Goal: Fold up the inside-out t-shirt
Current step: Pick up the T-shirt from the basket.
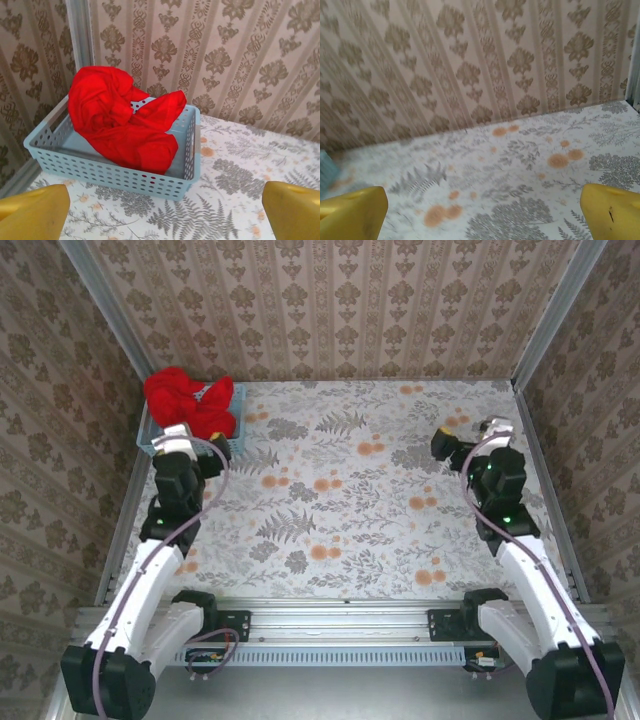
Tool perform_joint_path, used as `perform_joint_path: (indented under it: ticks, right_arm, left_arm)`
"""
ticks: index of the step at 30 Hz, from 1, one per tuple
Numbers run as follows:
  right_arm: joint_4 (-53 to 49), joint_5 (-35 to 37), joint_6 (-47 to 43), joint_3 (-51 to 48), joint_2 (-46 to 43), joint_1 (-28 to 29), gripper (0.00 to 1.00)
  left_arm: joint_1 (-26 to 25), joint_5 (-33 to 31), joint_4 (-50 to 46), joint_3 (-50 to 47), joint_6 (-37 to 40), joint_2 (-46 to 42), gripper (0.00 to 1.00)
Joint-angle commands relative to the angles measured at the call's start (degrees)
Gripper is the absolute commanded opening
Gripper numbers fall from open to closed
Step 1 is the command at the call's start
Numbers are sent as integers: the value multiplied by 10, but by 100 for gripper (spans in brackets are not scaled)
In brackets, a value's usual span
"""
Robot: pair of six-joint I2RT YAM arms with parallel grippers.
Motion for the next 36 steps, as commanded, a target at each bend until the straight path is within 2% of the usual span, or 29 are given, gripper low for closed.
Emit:
perform_joint_path:
  ticks: [1,4,5,6,9,13,23,29,36]
  right_arm:
    - [-147,-11,89,18,-14,-18,100]
    - [-127,-81,116,9,-13,-41,100]
    - [-128,-84,120,10,-9,-42,100]
    - [-135,-84,119,13,-4,-42,100]
    - [-173,-86,114,37,16,-41,100]
    - [-190,-101,108,49,33,-36,100]
    - [-222,-92,91,38,45,-12,100]
    - [-225,-86,83,30,57,-8,100]
    - [-214,-88,81,27,78,-6,100]
  left_arm:
    - [40,68,-140,46,-95,18,100]
    - [95,173,-53,29,-145,35,100]
    - [110,206,-29,32,-154,52,100]
    - [116,213,-34,50,-155,73,100]
    - [115,161,-128,148,-146,172,100]
    - [117,128,-162,246,-125,309,100]
    - [137,113,-303,549,-105,642,100]
    - [140,109,-367,696,-107,773,100]
    - [145,122,-386,786,-117,880,100]
